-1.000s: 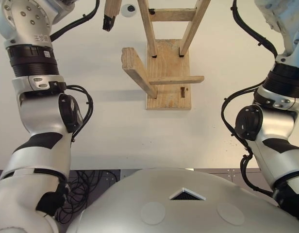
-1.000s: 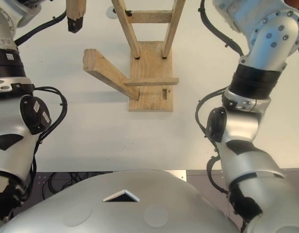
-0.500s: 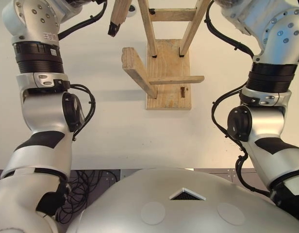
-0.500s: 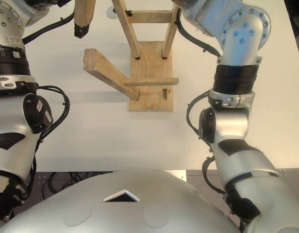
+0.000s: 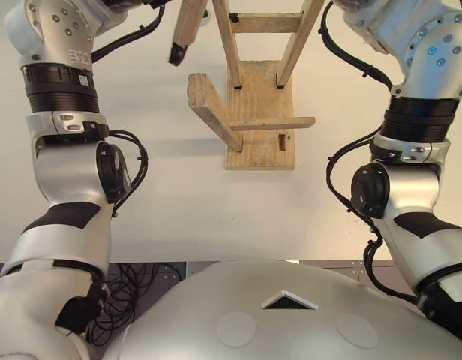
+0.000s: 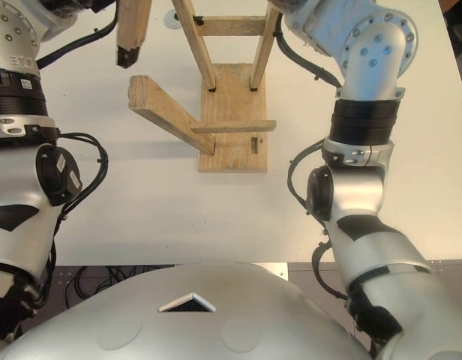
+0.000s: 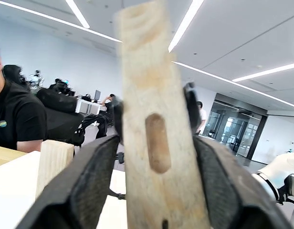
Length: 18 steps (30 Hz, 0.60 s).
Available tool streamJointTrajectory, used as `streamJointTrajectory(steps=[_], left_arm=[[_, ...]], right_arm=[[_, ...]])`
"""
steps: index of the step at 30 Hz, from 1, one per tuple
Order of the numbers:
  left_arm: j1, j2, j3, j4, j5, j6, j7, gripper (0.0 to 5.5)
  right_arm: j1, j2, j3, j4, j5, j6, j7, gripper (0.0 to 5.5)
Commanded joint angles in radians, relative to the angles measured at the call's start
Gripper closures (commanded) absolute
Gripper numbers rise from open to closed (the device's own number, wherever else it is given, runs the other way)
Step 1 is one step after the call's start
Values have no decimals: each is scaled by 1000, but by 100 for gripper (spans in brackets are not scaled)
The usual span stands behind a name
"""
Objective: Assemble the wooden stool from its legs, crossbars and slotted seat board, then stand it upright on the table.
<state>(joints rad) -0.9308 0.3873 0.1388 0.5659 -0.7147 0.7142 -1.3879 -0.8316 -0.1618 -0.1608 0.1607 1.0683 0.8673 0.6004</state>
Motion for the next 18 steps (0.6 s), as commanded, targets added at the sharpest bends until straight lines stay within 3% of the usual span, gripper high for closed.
streamJointTrajectory(steps=[1,8,13,18], left_arm=[[3,20,-9,52,45,-24,-1,213],[95,55,51,32,51,-44,60,110],[260,55,120,-72,32,-76,157,103],[376,23,163,-166,0,-59,248,103]], right_arm=[[-5,5,-21,22,-24,-27,19,345],[79,-92,-51,12,-101,-58,75,345],[267,-240,-45,-58,-189,-99,218,345],[406,-288,-16,-77,-277,-164,292,346]])
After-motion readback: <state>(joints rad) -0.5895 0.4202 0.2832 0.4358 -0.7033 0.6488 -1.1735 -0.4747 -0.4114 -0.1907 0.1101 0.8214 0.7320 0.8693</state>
